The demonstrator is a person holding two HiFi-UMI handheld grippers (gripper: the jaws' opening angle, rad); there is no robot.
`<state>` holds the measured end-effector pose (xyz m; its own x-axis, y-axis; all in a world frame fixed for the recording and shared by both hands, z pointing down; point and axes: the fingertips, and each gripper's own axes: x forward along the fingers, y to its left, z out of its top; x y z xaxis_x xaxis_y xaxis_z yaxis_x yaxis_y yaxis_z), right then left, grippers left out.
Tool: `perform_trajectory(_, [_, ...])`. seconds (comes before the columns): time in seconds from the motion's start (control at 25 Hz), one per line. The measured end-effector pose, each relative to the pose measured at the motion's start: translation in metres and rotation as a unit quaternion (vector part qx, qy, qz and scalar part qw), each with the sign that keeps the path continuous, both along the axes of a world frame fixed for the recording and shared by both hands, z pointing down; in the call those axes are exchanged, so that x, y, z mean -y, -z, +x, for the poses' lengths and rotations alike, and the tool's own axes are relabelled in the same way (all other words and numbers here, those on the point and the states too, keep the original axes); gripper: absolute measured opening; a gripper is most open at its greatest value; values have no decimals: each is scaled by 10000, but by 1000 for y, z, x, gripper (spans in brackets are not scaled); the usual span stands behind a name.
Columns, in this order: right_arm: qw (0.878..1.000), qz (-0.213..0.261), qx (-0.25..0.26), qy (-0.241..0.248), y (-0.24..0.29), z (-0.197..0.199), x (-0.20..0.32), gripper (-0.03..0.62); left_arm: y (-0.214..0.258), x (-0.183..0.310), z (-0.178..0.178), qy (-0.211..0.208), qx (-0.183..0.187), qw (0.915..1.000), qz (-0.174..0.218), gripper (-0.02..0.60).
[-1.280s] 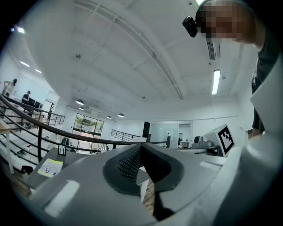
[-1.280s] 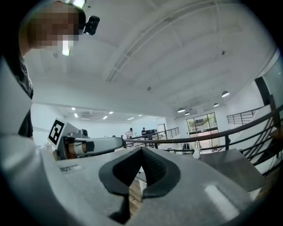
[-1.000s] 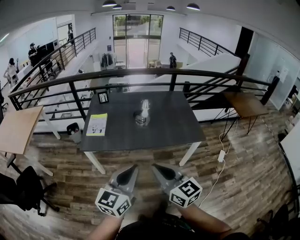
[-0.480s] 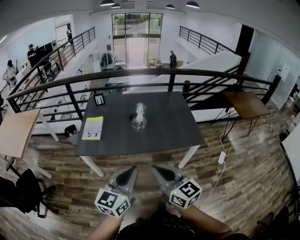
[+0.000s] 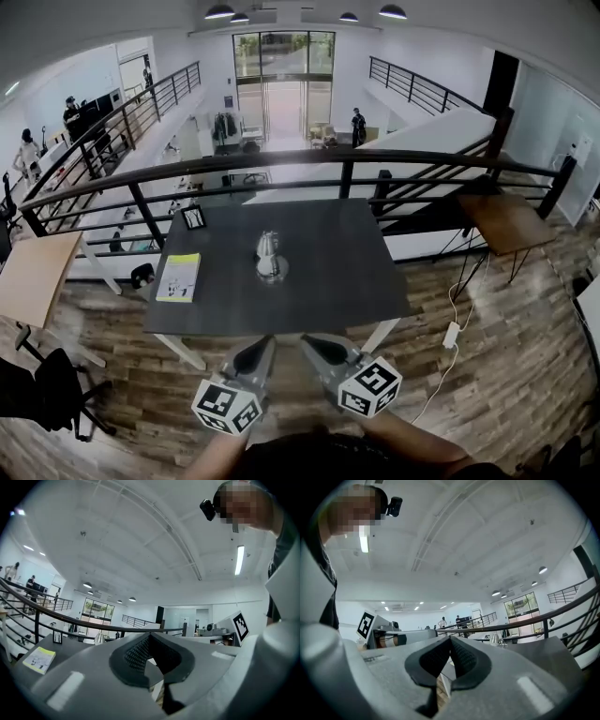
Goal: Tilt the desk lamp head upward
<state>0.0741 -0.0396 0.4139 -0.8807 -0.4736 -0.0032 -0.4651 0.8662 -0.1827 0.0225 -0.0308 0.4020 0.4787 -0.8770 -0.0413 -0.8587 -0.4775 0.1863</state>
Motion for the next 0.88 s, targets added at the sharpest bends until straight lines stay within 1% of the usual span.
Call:
perform_trajectory(0.12, [9998, -19, -68, 169, -3, 3, 15, 3, 2, 16, 5, 109, 86, 9999, 43, 2])
perform_trajectory(0.24, [9996, -131, -29, 258, -8, 5, 28, 3, -5, 30, 4, 190, 67, 9998, -61, 2])
perform_trajectory(0.4, [9993, -230, 7, 291, -12, 3, 49, 3, -9, 51, 3, 166, 74, 9998, -106, 2])
perform_trajectory(0.64, [9995, -255, -24, 181, -15, -8, 88, 3, -17, 93, -8, -37, 50, 9999, -141, 2])
perform_trajectory(0.88, [9994, -297, -159, -2, -29, -29, 137, 3, -36, 151, -24, -446, -45, 9987, -230, 2])
